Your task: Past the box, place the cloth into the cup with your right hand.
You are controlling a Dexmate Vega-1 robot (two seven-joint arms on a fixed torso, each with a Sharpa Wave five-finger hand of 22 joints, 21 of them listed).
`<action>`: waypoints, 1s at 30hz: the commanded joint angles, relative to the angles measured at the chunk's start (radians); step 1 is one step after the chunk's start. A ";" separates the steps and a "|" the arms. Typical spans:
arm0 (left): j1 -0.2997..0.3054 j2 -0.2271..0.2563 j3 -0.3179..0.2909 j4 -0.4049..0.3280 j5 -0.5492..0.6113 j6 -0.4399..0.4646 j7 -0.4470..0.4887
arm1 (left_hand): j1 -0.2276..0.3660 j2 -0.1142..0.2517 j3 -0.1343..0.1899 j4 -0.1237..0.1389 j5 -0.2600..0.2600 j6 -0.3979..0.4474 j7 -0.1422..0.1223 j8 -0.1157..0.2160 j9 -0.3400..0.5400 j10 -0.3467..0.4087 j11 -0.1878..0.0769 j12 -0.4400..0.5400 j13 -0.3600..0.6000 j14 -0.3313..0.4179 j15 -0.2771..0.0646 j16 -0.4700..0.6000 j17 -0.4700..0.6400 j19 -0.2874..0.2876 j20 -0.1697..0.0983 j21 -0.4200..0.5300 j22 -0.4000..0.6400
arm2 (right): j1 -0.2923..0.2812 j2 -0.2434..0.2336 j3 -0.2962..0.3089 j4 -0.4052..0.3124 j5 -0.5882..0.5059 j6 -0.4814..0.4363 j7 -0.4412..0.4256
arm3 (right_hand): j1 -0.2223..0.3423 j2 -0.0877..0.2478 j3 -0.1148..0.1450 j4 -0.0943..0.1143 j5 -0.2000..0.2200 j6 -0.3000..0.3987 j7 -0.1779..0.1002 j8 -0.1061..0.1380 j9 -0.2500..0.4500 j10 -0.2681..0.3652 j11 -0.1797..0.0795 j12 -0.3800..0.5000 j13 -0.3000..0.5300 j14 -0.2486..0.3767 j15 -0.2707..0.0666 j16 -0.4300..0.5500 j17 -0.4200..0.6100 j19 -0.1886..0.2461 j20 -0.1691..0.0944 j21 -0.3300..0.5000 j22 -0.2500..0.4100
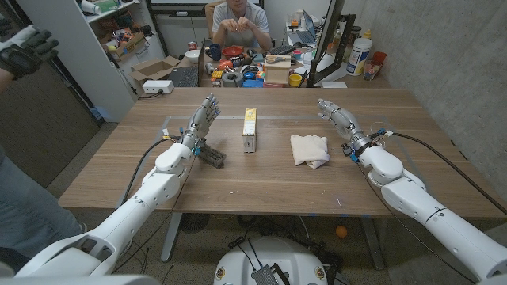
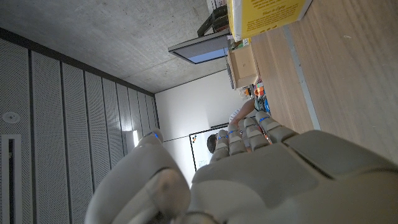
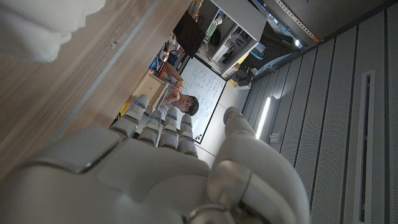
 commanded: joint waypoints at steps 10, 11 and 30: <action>-0.013 -0.006 0.004 0.013 0.000 -0.008 -0.021 | 0.010 0.009 -0.001 -0.007 0.002 0.020 0.001 0.011 0.001 0.013 -0.005 0.010 0.003 0.023 -0.005 0.006 0.003 0.006 0.004 -0.002 0.005 | -0.047 -0.155 0.006 -0.176 -0.285 -0.126 -0.115 | 0.019 -0.009 0.001 -0.014 0.006 0.035 -0.037 0.008 0.004 -0.002 -0.009 -0.010 0.007 -0.006 0.021 -0.001 0.004 -0.006 0.045 -0.013 0.007; -0.014 -0.005 0.004 0.011 0.001 -0.008 -0.020 | 0.010 0.009 -0.001 -0.007 0.002 0.021 0.000 0.011 0.001 0.014 -0.004 0.010 0.003 0.023 -0.005 0.007 0.003 0.006 0.004 -0.002 0.005 | -0.048 -0.164 0.004 -0.188 -0.304 -0.140 -0.120 | 0.019 -0.009 0.001 -0.014 0.006 0.039 -0.041 0.009 0.004 -0.002 -0.009 -0.010 0.008 -0.005 0.021 0.000 0.005 -0.005 0.049 -0.014 0.007; -0.016 0.001 0.005 0.016 0.000 0.005 -0.022 | 0.010 0.011 -0.004 -0.007 0.001 0.026 -0.001 0.011 0.002 0.017 -0.009 0.010 0.003 0.027 -0.004 0.006 0.004 0.006 0.006 -0.003 0.005 | -0.028 -0.282 -0.064 -0.393 -0.654 -0.350 -0.085 | 0.045 -0.023 0.007 -0.027 0.010 0.018 -0.064 -0.004 0.006 -0.040 -0.009 -0.027 0.010 -0.047 0.019 -0.007 0.005 -0.018 0.123 -0.031 0.010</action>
